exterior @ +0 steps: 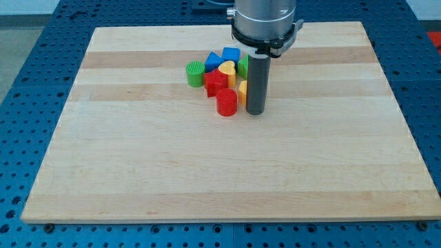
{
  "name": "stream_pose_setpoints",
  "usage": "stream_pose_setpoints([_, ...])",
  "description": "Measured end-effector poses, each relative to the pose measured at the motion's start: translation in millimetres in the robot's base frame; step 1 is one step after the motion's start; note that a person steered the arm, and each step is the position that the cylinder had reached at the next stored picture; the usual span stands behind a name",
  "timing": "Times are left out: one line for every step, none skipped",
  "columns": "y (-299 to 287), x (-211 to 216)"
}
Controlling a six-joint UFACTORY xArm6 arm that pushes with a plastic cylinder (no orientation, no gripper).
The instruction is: Slide the red circle to center
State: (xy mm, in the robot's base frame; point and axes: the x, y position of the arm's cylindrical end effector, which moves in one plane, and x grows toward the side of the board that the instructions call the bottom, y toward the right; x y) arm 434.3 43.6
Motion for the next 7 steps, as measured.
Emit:
stream_pose_setpoints([0, 0])
stream_pose_setpoints([0, -21])
stream_pose_setpoints([-2, -22])
stream_pose_setpoints([1, 1])
stream_pose_setpoints([35, 61])
stream_pose_setpoints([34, 69])
stream_pose_setpoints([-30, 76])
